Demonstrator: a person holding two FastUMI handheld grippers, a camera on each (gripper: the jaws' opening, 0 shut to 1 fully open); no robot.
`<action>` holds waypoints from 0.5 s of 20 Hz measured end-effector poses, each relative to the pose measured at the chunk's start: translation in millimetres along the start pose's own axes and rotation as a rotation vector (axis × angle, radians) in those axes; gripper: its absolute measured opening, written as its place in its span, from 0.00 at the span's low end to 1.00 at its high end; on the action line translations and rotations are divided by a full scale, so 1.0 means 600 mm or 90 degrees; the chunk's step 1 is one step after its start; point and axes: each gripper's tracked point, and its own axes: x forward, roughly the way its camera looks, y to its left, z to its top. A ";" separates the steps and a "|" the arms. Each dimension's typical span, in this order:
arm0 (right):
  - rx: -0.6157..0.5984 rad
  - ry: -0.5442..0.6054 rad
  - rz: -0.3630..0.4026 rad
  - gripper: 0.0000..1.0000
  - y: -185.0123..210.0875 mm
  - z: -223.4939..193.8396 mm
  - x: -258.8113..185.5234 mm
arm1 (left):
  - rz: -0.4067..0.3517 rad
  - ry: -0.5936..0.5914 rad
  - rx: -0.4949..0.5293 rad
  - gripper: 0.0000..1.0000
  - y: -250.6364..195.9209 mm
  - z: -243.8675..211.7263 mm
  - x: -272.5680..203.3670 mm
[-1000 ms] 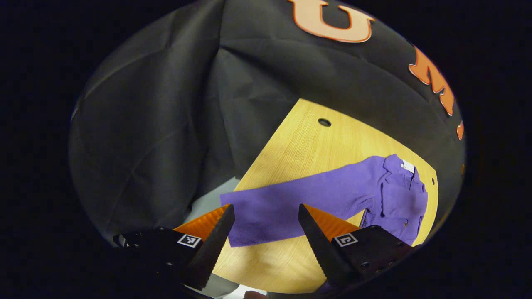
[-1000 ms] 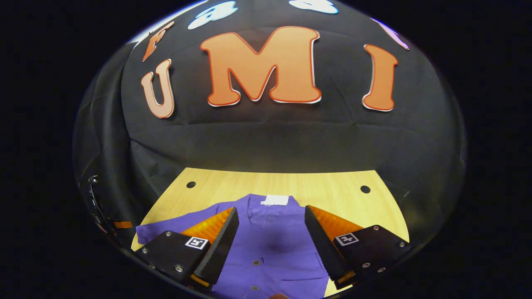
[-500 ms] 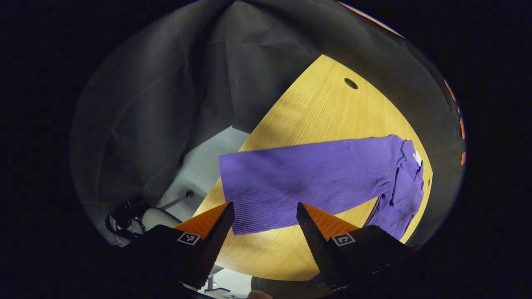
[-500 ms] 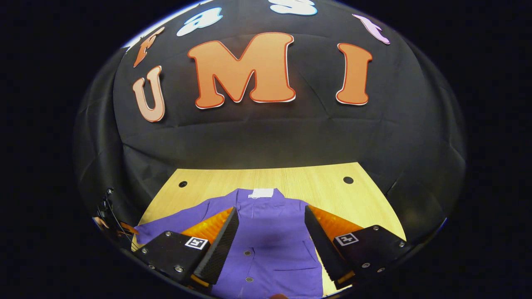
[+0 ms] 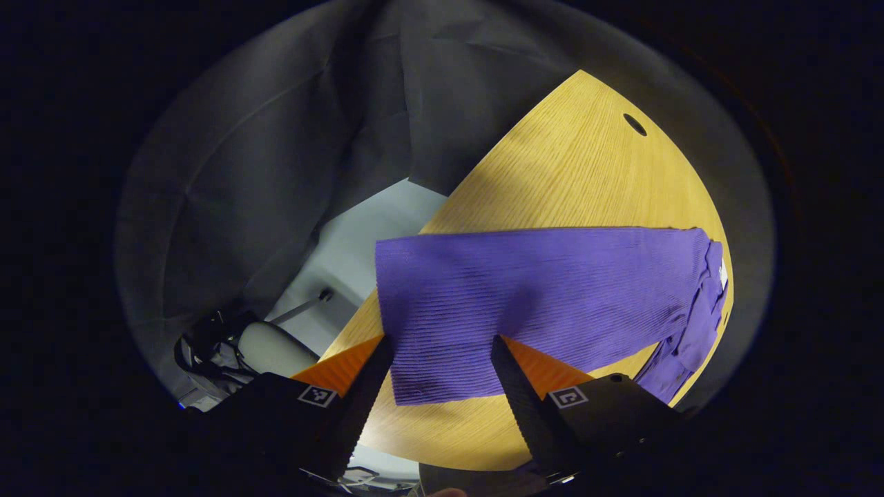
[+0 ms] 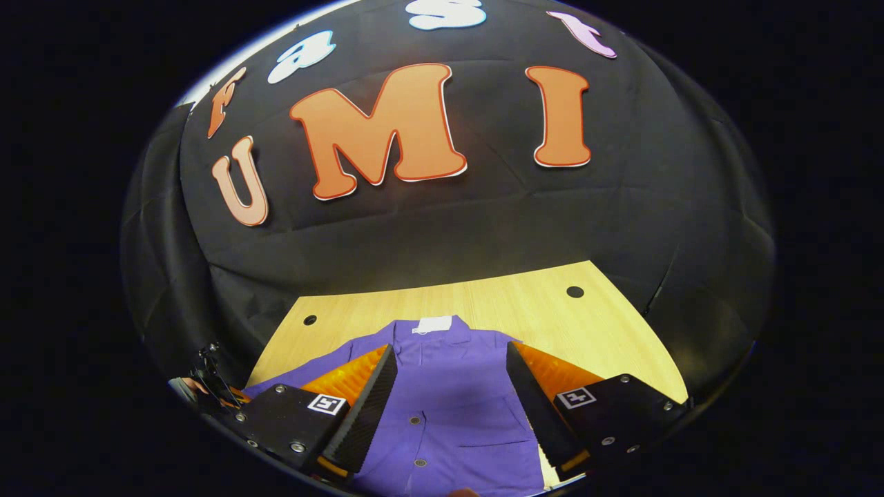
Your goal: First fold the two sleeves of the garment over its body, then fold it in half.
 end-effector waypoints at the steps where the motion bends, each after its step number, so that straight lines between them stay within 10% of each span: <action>1: 0.004 0.001 -0.003 0.95 -0.005 -0.002 0.002 | 0.000 0.004 0.007 0.86 -0.003 0.003 0.003; 4: 0.008 0.004 -0.004 0.95 -0.024 -0.012 -0.001 | -0.001 0.030 0.019 0.75 -0.007 0.005 0.007; 7: 0.000 0.001 -0.009 0.95 -0.045 -0.016 -0.003 | -0.013 0.019 0.024 0.27 -0.016 0.010 0.004; 10: -0.001 -0.002 -0.007 0.95 -0.059 -0.016 -0.007 | -0.018 0.013 0.036 0.15 -0.018 0.010 0.005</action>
